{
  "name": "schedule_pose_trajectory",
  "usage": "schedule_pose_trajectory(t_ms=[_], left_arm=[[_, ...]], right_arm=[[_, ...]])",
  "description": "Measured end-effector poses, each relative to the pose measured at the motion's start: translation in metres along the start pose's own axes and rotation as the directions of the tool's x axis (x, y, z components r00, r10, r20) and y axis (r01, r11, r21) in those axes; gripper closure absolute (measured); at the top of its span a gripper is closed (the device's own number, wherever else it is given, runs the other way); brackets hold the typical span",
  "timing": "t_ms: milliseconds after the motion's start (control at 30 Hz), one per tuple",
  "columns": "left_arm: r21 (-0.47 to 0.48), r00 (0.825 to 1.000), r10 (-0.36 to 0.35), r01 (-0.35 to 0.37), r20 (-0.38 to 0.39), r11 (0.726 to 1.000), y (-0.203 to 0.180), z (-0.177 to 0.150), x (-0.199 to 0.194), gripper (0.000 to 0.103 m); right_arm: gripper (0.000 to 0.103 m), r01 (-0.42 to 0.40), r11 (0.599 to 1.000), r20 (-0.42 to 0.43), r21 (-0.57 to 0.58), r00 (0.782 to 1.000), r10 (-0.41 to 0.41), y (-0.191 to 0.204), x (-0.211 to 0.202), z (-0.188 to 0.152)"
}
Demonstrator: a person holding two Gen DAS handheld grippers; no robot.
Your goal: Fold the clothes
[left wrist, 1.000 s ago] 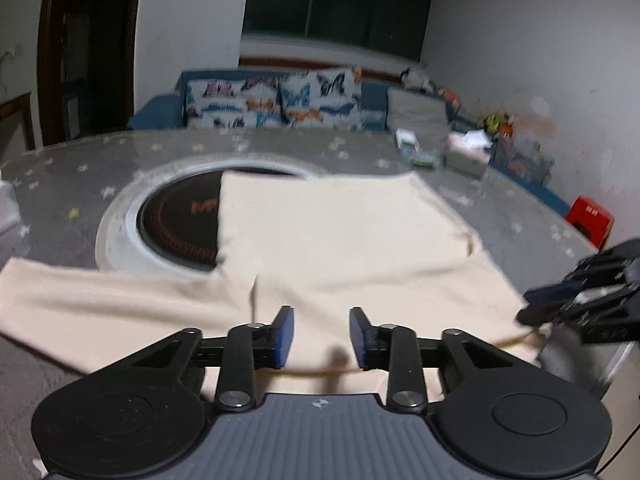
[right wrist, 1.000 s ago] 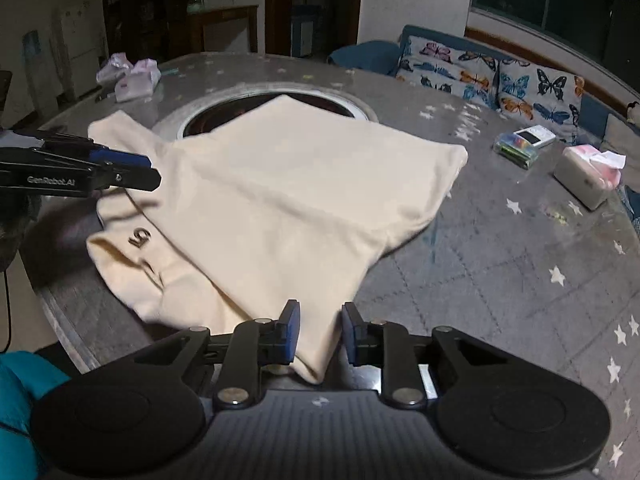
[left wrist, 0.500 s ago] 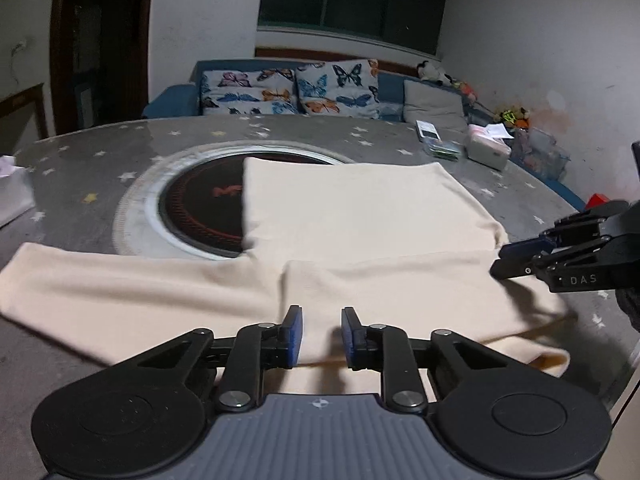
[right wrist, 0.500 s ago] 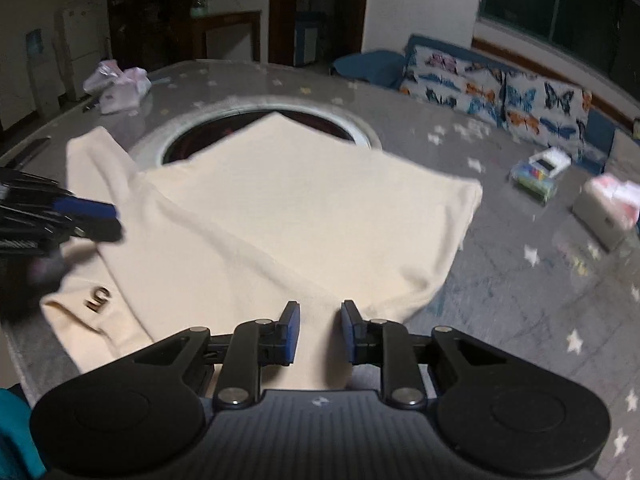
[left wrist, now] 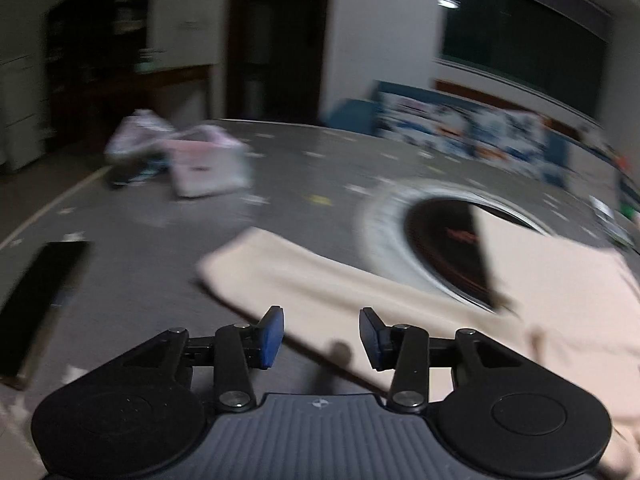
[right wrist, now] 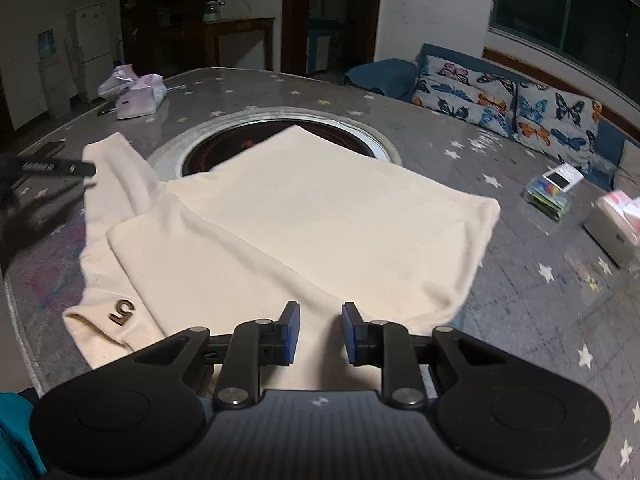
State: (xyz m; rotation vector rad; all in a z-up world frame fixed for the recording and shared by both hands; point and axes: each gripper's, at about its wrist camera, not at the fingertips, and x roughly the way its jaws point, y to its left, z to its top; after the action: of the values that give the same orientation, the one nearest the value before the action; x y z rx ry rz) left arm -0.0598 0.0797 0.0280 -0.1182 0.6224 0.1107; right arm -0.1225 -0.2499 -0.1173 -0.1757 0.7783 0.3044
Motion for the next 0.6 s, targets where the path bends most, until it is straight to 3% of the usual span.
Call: schedule_pose_trajectory(t_ms=[133,333,433,533,600], left_arm=[[-0.090,0.997,0.079,-0.079,0.002,0.993,0.025,0.012,0.016,0.056],[-0.150,0.995,0.097,-0.096,0.000,0.984,0.039,0.019,0.030,0.059],[-0.178,0.997,0.083,-0.080,0.007,0.981,0.042,0.019,0.030,0.069],[-0.206,0.998,0.068,-0.064,0.014,0.976,0.044,0.020,0.030,0.092],[-0.224,0.998,0.059,-0.053,0.019,0.973,0.046,0.020,0.029,0.097]], right_arm=[[0.081,-0.008,1.000,0.005,-0.003,1.000,0.008,0.006,-0.001,0.002],[0.081,-0.011,1.000,0.011,-0.003,1.000,0.011,0.010,-0.007,0.001],[0.081,-0.007,1.000,0.016,0.005,1.000,0.007,0.010,-0.011,0.000],[0.081,-0.004,1.000,0.021,0.015,1.000,0.004,0.009,-0.014,-0.002],[0.081,-0.003,1.000,0.021,0.023,1.000,0.002,0.008,-0.016,-0.003]])
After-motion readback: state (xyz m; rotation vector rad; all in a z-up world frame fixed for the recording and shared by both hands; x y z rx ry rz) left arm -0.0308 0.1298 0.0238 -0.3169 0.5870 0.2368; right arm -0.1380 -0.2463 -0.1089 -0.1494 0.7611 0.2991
